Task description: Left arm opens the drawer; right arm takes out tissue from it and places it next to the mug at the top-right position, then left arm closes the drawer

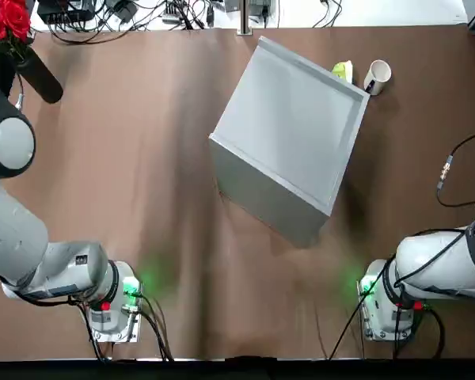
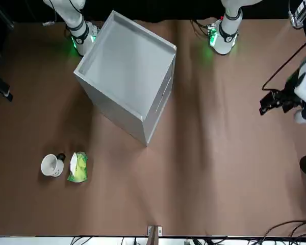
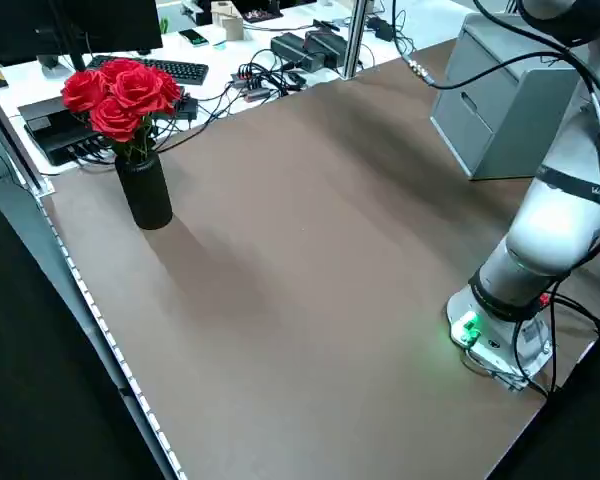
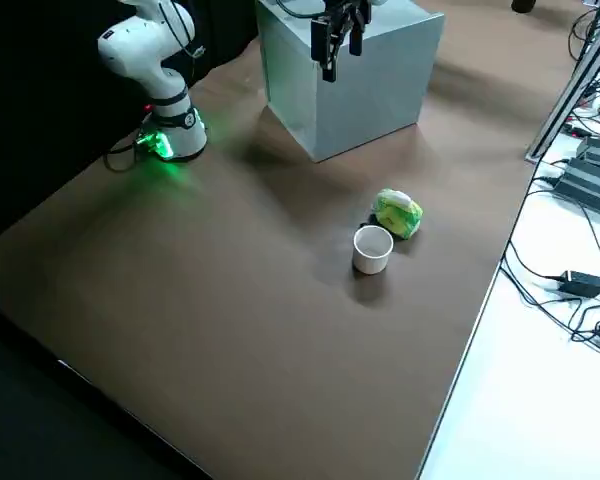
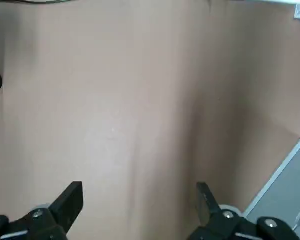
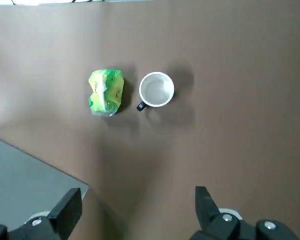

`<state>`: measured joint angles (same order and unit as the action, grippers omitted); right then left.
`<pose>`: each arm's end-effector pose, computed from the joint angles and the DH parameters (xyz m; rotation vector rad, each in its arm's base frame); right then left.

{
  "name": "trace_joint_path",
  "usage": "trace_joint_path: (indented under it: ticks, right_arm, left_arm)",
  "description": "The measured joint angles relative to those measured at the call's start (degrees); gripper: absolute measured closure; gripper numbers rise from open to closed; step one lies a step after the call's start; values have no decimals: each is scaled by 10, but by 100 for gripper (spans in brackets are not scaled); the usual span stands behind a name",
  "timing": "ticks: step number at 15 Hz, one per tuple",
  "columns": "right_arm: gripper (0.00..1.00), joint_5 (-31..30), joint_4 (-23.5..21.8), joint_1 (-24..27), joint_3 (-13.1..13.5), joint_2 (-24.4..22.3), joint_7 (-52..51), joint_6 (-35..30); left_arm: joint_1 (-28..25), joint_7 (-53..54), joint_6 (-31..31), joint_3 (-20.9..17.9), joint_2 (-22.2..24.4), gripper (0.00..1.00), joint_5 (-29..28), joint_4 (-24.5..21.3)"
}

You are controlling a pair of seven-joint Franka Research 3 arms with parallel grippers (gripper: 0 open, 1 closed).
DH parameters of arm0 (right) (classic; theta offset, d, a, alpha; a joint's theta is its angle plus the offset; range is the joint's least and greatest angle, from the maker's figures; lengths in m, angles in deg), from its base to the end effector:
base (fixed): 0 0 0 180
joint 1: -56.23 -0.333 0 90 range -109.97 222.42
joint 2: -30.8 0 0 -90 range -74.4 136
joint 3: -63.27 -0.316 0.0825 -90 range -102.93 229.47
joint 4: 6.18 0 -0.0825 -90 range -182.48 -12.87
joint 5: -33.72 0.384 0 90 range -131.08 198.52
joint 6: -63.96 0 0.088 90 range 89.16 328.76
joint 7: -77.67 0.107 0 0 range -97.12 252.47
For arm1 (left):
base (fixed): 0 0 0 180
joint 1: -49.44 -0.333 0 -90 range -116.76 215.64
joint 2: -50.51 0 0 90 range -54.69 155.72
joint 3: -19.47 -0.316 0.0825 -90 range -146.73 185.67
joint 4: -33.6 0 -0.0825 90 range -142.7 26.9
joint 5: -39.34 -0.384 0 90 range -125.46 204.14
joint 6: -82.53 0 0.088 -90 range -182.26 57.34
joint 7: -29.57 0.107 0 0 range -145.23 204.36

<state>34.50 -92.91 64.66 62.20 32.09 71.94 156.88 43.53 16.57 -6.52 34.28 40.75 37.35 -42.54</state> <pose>0.5628 -0.0714 0.6437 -3.1341 0.0448 -0.1358 0.5997 -0.0744 0.6412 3.1181 0.1218 0.0902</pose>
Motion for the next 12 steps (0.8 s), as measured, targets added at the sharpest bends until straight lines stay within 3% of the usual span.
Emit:
trace_joint_path:
  ticks: [5,8,12]
  right_arm:
    - [0,0,-1,26,1,0,0,11]
    - [0,0,-4,26,-1,0,0,10]
    - [0,0,-7,26,-1,0,0,10]
  left_arm:
    - [91,52,-28,-108,35,0,31,-72]
    - [88,64,-43,-115,55,0,40,-102]
    - [88,70,-49,-117,61,0,40,-102]
